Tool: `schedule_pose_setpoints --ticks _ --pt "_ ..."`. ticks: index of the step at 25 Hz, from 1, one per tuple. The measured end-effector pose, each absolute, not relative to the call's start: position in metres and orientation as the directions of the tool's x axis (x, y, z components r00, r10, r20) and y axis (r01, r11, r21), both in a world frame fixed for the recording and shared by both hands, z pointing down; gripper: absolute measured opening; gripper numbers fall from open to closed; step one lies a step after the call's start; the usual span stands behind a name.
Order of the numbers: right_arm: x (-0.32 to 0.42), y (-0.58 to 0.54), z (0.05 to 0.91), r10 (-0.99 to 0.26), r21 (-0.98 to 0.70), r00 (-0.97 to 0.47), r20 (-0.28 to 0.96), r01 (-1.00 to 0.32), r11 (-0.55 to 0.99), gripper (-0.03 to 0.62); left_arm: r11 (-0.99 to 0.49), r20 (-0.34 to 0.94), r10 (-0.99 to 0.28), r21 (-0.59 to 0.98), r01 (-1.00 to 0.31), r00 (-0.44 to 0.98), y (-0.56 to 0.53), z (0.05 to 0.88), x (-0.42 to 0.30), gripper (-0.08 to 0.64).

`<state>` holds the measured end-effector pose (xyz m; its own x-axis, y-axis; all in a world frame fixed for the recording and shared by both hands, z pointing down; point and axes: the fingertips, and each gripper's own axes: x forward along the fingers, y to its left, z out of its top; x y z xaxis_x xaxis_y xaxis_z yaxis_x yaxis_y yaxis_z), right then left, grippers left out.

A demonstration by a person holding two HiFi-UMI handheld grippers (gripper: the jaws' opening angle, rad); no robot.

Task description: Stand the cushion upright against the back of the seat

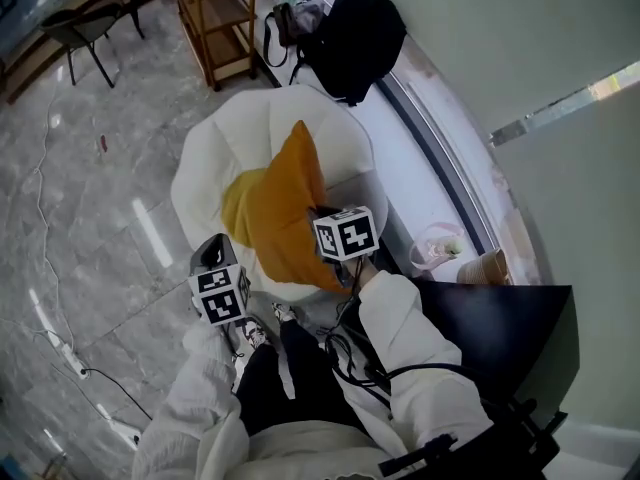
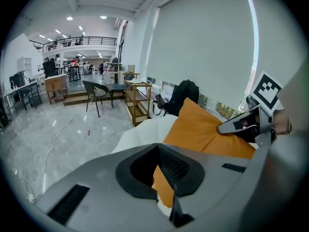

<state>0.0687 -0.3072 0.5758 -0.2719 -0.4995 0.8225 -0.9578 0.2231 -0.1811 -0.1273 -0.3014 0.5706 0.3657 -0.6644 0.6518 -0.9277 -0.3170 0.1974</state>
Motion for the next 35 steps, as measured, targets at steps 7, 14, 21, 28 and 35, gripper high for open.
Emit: schedule_pose_setpoints --ticks 7,14,21,28,35 --pt "0.089 -0.326 0.57 -0.399 -0.198 -0.313 0.862 -0.932 0.303 0.071 -0.335 0.621 -0.688 0.186 -0.924 0.375 -0.321 0.553 -0.091 -0.003" --pt "0.118 -0.359 0.605 -0.425 -0.22 -0.381 0.821 -0.898 0.381 0.071 -0.318 0.642 -0.676 0.187 -0.929 0.361 -0.336 0.573 -0.051 -0.003" --pt "0.136 -0.401 0.608 -0.442 -0.279 -0.425 0.79 -0.891 0.358 0.071 -0.327 0.658 -0.664 0.171 -0.929 0.355 -0.352 0.585 -0.023 -0.003" --pt "0.115 -0.423 0.583 -0.394 -0.356 -0.505 0.768 -0.848 0.392 0.068 -0.315 0.658 -0.675 0.152 -0.937 0.334 -0.366 0.574 -0.021 -0.003" --pt "0.124 -0.432 0.589 -0.385 -0.267 -0.451 0.805 -0.855 0.444 0.069 -0.306 0.641 -0.693 0.152 -0.94 0.329 -0.378 0.568 -0.021 -0.003"
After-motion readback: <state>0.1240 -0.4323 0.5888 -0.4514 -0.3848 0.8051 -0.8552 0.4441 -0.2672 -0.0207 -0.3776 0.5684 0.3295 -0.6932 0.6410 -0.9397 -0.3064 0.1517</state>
